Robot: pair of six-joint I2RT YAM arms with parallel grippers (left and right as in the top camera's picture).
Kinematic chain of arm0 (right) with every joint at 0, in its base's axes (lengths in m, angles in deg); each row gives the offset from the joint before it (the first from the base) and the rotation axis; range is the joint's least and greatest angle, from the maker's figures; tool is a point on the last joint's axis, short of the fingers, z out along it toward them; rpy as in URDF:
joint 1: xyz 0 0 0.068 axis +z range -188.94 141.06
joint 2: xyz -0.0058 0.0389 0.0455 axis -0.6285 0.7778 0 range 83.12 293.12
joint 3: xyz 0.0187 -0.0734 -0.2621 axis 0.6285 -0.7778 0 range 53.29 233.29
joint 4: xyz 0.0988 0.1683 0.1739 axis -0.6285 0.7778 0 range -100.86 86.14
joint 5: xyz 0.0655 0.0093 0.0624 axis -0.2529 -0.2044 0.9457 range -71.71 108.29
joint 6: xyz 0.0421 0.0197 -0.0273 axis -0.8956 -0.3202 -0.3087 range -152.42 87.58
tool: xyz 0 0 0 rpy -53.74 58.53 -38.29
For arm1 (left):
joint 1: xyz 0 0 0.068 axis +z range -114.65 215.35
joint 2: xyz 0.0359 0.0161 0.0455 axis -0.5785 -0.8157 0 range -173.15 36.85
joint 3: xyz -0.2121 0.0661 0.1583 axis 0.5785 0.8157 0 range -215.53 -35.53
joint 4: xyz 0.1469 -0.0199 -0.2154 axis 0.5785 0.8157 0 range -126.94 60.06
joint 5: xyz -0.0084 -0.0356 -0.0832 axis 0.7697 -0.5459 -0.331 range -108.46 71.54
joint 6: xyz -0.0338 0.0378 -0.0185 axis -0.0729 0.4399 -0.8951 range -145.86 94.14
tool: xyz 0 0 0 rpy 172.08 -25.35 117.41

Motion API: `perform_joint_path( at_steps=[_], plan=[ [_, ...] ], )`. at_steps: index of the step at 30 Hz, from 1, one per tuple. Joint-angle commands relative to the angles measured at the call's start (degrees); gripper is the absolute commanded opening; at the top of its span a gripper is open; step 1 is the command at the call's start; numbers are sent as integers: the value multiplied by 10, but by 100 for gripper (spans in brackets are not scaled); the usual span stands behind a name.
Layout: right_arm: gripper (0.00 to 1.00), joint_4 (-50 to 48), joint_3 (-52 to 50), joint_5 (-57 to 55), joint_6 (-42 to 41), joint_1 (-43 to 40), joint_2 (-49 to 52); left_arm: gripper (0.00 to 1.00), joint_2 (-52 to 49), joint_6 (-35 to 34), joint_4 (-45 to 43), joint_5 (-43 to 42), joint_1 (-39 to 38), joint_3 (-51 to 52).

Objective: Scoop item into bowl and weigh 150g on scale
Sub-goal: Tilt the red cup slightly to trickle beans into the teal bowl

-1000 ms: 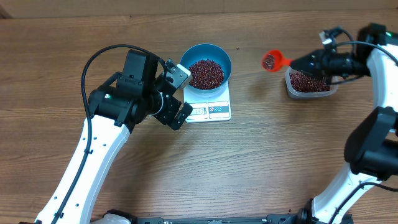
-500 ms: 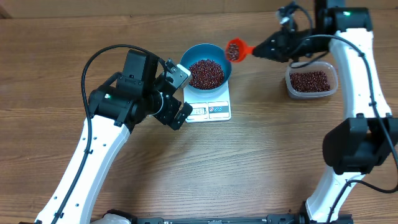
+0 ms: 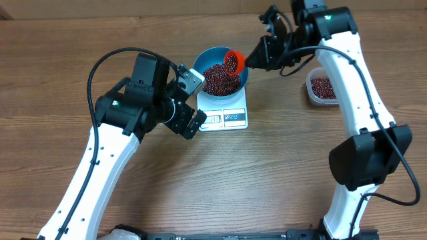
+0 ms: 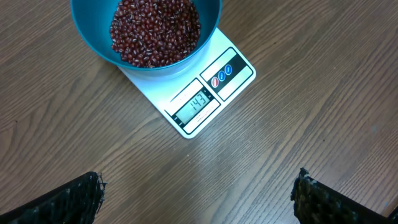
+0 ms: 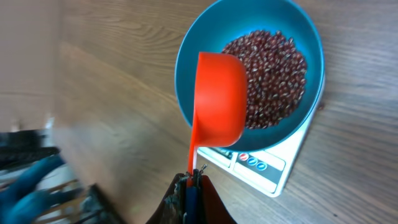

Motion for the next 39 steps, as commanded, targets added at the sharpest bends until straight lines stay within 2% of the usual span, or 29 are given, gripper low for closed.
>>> perform_joint_path(
  at_steps=[1,15,20,39],
  plan=[
    [4,-5,33,-78,-13,20,0,100,6,-4,-2,-11,3,-12],
    [4,-37,50,-204,-13,80,0,99,6,-4,-2,-11,3,-12],
    [4,-37,50,-209,-13,85,1,100,6,-4,-2,-11,3,-12],
    [4,-16,49,39,-13,-19,1,100,6,-4,-2,-11,3,-12]
  ],
)
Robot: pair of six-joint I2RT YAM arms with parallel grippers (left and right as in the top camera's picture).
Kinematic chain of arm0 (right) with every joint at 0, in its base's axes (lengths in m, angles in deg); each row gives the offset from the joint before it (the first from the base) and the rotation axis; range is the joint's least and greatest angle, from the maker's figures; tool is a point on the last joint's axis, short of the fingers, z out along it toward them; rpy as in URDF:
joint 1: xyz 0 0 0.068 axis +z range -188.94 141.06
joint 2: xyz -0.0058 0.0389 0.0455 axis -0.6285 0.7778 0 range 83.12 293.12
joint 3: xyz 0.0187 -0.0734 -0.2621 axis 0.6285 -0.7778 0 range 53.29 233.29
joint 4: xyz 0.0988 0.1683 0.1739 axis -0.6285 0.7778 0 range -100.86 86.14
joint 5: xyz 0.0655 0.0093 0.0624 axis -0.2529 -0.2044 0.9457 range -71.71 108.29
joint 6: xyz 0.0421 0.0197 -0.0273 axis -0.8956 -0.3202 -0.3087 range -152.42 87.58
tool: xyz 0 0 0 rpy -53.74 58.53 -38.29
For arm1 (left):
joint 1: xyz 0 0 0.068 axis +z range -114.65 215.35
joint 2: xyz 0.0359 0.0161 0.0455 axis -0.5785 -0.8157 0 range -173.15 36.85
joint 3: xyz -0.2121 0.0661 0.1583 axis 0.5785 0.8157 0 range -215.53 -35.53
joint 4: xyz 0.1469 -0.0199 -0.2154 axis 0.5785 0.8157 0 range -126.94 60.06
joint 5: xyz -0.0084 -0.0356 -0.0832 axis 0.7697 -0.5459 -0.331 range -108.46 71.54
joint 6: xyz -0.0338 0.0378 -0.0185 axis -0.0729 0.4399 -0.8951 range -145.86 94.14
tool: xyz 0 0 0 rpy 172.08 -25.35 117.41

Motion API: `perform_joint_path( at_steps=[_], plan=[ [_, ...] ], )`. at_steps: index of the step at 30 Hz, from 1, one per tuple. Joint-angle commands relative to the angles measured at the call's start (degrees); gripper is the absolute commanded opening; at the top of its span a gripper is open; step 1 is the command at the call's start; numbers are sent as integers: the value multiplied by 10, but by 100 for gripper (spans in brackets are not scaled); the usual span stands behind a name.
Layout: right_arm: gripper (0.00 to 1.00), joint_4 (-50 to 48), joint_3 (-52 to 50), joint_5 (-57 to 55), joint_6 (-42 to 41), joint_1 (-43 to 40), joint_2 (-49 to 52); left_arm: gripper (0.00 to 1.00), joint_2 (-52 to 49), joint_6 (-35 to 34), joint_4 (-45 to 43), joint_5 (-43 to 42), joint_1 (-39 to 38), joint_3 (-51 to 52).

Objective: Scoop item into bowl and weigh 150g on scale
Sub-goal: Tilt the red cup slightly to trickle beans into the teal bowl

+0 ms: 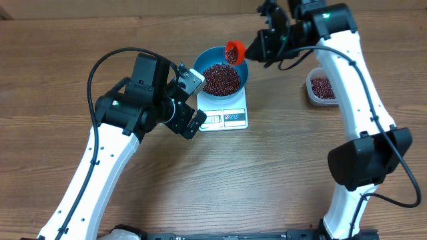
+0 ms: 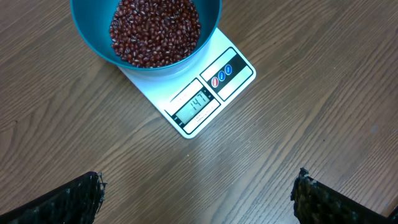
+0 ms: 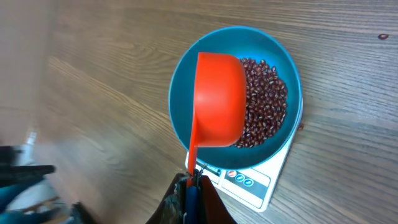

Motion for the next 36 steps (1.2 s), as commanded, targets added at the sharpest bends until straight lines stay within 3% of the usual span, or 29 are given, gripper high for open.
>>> perform_joint_path(
  at_steps=[1,36],
  plan=[
    [4,1,19,69,-2,-18,0,99,6,-4,-2,-11,3,-12],
    [4,2,19,135,-2,-40,1,100,6,-4,-2,-11,3,-12]
  ],
)
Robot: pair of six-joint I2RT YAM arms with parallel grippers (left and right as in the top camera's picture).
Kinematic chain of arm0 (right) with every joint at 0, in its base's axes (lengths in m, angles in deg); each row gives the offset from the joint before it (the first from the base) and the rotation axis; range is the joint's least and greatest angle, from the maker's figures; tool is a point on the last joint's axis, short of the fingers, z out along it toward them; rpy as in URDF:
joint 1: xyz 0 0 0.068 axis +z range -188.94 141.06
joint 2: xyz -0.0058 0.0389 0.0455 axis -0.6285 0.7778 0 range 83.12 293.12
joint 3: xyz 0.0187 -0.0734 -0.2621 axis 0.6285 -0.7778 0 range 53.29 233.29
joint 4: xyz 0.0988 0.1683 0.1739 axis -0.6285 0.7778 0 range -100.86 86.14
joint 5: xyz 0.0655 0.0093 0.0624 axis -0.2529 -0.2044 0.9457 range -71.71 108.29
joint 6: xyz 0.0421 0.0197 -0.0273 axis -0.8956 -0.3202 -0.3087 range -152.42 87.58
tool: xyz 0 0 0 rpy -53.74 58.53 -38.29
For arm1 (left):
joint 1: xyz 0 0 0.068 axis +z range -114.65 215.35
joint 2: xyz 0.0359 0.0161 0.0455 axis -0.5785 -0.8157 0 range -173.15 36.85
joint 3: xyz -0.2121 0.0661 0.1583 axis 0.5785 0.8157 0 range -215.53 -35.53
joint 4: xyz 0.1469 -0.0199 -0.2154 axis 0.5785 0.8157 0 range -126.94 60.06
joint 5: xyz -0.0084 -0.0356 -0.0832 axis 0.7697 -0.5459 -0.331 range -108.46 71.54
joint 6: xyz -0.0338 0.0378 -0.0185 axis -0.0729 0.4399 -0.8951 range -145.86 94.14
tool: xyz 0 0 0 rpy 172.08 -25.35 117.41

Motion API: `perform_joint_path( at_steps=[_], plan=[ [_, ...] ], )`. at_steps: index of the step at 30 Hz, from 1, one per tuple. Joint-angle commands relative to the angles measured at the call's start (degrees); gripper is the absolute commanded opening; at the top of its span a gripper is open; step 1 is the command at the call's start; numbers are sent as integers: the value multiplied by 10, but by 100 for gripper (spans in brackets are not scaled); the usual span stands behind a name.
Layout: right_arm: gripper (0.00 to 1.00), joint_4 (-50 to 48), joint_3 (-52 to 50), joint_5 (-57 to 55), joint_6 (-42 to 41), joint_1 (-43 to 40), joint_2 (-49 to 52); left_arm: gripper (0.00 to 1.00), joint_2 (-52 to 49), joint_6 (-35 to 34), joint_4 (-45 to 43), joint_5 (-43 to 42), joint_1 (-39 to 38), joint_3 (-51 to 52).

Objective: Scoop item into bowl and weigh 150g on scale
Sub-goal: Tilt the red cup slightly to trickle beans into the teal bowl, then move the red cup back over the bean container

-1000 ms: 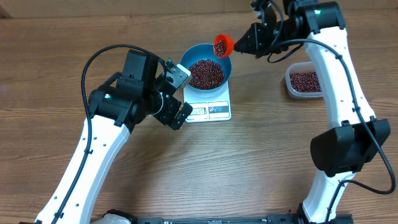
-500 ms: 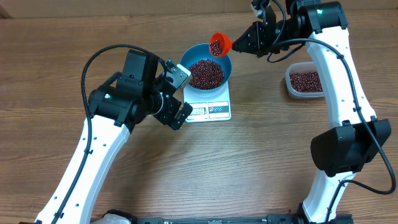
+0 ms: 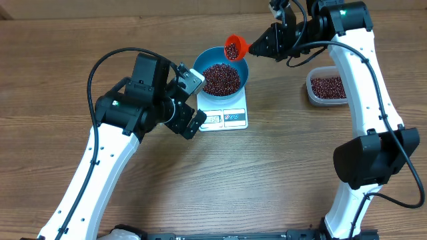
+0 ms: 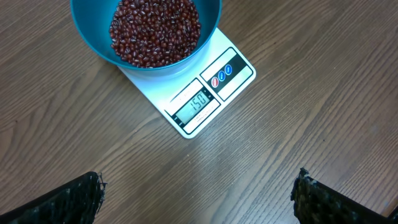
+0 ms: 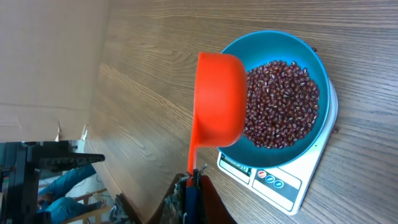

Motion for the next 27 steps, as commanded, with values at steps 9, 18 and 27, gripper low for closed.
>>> perform_joint_path(
  at_steps=[9,18,27],
  plan=[
    [4,5,19,114,7,-64,1,100,6,-4,-2,-11,3,-12],
    [4,66,19,165,60,-165,1,100,6,-4,-2,-11,3,-12],
    [4,151,19,143,130,-287,1,99,5,-4,-2,-11,3,-12]
  ],
)
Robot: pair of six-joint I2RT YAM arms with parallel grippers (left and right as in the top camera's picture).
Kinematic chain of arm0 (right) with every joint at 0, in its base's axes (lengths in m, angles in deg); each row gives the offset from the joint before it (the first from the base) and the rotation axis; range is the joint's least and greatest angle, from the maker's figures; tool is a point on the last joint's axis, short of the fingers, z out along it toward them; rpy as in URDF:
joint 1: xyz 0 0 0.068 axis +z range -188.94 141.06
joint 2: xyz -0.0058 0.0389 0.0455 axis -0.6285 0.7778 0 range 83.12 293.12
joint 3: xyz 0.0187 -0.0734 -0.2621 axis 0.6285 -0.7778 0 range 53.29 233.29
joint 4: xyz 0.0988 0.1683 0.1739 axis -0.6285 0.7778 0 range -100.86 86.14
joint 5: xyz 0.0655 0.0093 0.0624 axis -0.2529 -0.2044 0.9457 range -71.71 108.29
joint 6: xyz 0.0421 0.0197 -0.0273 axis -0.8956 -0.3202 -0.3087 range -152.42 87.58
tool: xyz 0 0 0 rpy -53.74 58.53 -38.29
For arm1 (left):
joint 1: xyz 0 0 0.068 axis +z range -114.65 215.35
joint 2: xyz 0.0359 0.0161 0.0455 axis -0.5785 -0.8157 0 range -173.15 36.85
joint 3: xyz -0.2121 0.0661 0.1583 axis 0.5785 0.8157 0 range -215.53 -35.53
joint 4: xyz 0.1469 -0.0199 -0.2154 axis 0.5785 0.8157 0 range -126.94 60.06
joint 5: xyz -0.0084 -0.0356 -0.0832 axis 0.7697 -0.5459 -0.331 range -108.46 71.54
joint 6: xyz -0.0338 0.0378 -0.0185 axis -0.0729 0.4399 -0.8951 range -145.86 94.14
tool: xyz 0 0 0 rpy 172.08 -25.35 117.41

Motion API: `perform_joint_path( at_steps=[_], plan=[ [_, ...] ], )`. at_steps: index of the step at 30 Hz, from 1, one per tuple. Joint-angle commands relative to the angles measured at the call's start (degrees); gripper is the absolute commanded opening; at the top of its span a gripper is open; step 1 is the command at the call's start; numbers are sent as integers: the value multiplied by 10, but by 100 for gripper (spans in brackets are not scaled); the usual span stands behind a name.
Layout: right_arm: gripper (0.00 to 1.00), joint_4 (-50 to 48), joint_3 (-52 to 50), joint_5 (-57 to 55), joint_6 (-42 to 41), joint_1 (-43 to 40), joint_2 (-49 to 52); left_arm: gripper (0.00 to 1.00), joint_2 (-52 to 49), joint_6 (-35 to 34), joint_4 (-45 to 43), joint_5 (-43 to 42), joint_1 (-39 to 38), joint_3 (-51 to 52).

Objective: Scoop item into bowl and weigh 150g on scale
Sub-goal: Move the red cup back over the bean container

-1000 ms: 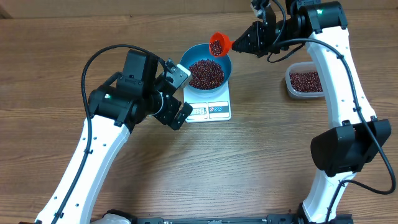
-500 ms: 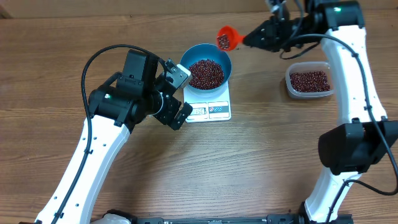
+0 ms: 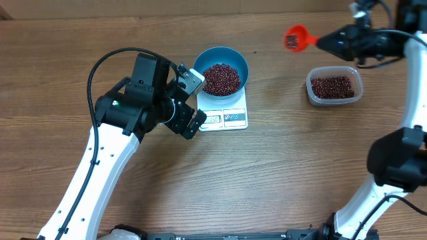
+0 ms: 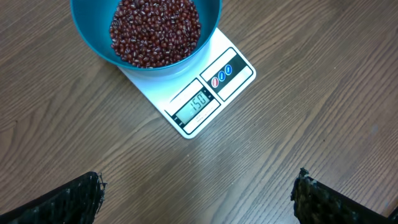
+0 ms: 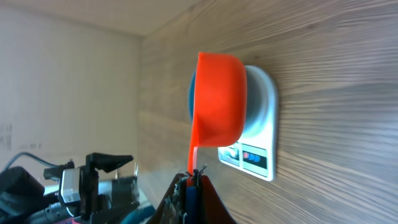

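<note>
The blue bowl of red beans sits on the white scale. In the left wrist view the scale display reads 150. My right gripper is shut on the handle of the orange scoop, holding it high between the bowl and the clear bean container; a few beans lie in the scoop. In the right wrist view the scoop hides most of the bowl. My left gripper hangs open over bare table just in front of the scale.
The clear container of beans stands at the right of the wooden table. A stray bean lies behind the bowl. The left arm reaches over the table to the left of the scale.
My right gripper has carried the orange scoop from over the bowl's back rim to the right, toward the clear container. The scale still reads 150. The left arm has not moved.
The scoop was tipped over the bowl with the scale at 143. Then it stood a little higher at the bowl's back rim and the reading was 147. Then the display showed 150, and now the scoop is away from the bowl.
</note>
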Motion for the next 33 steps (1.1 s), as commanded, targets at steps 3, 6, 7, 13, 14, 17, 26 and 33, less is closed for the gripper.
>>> perform_joint_path(
  at_steps=[3,6,7,13,14,17,26,33],
  plan=[
    [4,15,18,-60,33,-54,1,99,5,-4,-2,-11,3,-12],
    [4,26,18,-156,29,-61,1,100,5,-4,-2,-11,3,-12],
    [4,28,18,-191,26,-61,1,100,5,-4,-2,-11,3,-12],
    [4,18,4,-388,-45,-30,1,100,5,-4,-2,-11,3,-12],
    [4,16,2,-416,-59,-24,2,100,5,-4,-2,-11,3,-12],
    [4,14,-1,-481,-79,-2,3,99,5,-4,-2,-11,3,-12],
    [4,19,-2,-742,-168,109,10,99,5,-4,-2,-11,3,-12],
    [4,19,-2,-825,-198,177,14,99,5,-4,-2,-11,3,-12]
  ],
)
